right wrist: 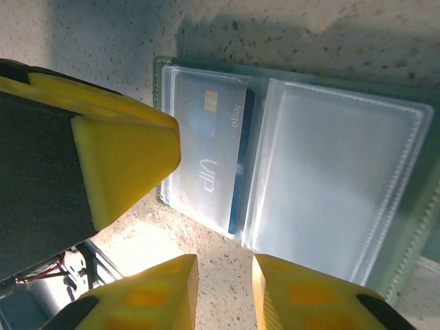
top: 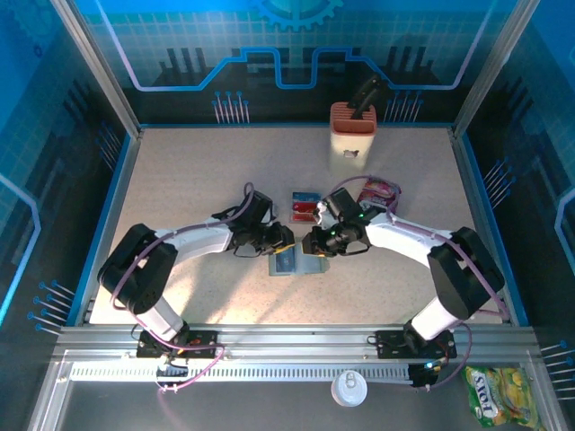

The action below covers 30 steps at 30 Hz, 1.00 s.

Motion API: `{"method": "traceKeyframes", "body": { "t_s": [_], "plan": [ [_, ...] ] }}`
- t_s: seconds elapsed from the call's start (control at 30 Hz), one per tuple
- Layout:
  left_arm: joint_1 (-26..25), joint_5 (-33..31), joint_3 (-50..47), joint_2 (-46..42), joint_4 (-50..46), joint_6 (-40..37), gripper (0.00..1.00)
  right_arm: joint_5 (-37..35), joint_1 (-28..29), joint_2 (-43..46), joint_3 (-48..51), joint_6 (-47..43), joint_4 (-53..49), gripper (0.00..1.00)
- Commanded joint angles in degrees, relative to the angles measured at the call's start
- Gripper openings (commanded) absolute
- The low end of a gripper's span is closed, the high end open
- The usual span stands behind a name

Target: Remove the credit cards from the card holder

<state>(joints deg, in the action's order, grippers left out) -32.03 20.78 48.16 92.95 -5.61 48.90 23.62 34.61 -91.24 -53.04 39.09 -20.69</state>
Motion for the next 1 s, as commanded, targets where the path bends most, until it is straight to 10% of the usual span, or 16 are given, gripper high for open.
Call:
{"method": "traceKeyframes", "body": {
  "t_s": [0.0, 0.97],
  "plan": [
    [0.73, -1.60, -2.45, -2.89, -1.03, -2.25, 0.25, 1.56, 1.66, -2.67, -1.74, 1.49, 2.27, 0.27],
    [1.78, -6.09, -6.92, -2.56, -4.94, -6.98, 0.07, 2.15, 4.48, -12.37, -6.14, 3.16, 5.22, 0.27]
  ]
}}
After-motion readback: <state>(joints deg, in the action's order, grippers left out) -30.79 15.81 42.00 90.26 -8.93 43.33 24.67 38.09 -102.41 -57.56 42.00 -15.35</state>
